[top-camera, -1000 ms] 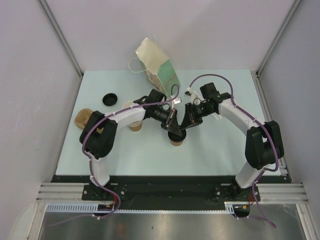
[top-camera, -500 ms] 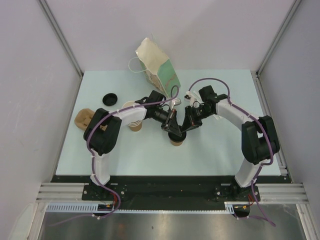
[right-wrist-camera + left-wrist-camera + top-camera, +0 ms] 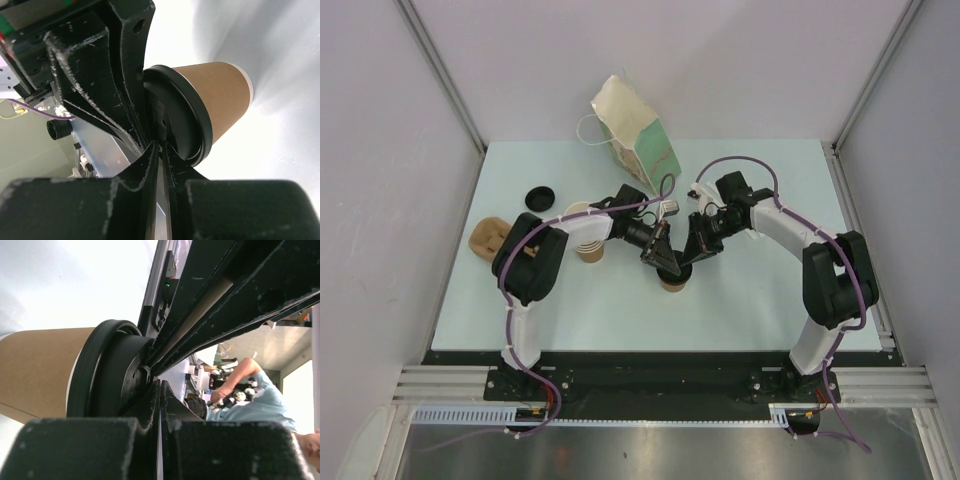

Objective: Pack the takeout coffee

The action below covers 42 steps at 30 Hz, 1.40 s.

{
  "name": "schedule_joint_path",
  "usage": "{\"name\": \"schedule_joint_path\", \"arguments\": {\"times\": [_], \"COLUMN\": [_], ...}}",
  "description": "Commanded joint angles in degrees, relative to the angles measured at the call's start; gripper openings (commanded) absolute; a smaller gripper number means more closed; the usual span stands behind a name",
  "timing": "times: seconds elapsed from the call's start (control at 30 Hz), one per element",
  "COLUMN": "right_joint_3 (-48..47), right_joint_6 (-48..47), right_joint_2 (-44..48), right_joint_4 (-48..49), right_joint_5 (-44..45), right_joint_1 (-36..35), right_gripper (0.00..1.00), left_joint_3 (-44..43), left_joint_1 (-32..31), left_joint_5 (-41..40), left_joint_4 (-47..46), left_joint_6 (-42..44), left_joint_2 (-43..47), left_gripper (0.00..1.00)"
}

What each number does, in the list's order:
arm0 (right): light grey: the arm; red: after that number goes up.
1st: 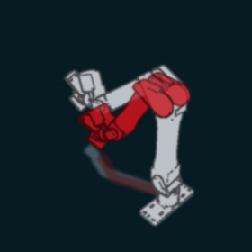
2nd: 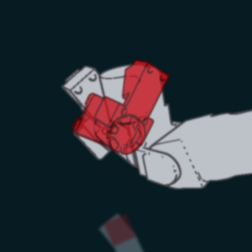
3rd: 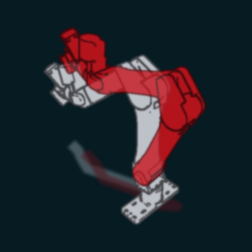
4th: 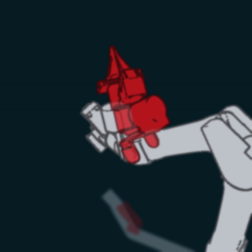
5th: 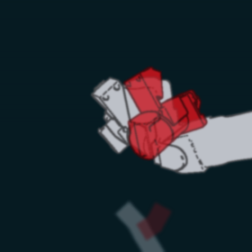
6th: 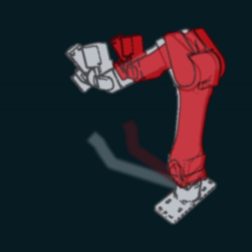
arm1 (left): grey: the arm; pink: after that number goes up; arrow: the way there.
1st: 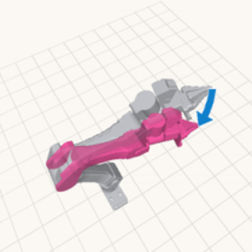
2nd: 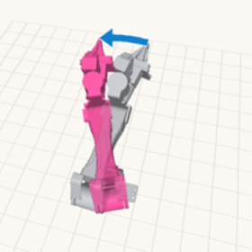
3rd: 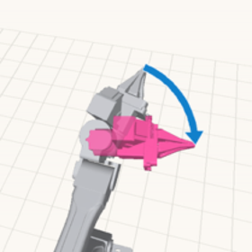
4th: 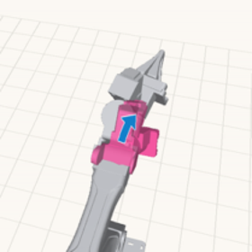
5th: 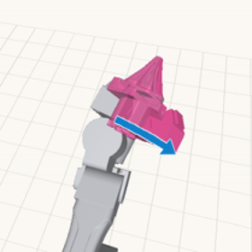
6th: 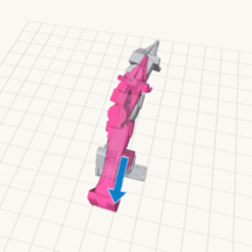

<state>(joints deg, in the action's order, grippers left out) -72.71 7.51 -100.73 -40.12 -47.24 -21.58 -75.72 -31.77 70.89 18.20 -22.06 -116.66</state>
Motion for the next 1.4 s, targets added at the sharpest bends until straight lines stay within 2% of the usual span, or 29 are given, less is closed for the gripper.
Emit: {"name": "schedule_joint_path", "arguments": {"times": [0.0, 0.47, 0.7, 1.1, 1.2, 1.37], "right_joint_3": [0.3, 0.3, 0.2, 0.2, 0.3, 0.1], "right_joint_6": [-1.4, -0.4, -0.3, 2.2, 3.6, 6.3], "right_joint_2": [-2.2, -3.2, 0.9, 5.9, 7.6, 9.1], "right_joint_4": [0.5, 1.0, 2.1, 5.6, 7.4, 10.1], "right_joint_5": [6.3, 7.2, 1.4, -3.1, -4.3, -5.0], "right_joint_1": [-0.7, -1.0, -0.7, 0.6, 1.4, 0.8], "right_gripper": [0.12, 0.12, 0.13, 0.17, 0.18, 0.2], "left_joint_3": [1.5, -0.9, -2.5, -8.2, -11.6, -17.1], "left_joint_1": [0.3, 0.3, -1.2, -3.7, -3.7, -3.7], "left_joint_5": [-10.5, -11.3, -7.0, -7.5, -8.0, -7.7], "left_joint_4": [2.3, 5.0, 4.0, 6.1, 9.1, 17.0], "left_joint_6": [5.0, 6.8, 9.1, 12.5, 15.5, 21.5], "left_joint_2": [-5.1, -5.5, 0.6, 7.4, 9.7, 13.7], "left_gripper": [0.0, 0.0, 0.02, 0.06, 0.12, 0.31]}}
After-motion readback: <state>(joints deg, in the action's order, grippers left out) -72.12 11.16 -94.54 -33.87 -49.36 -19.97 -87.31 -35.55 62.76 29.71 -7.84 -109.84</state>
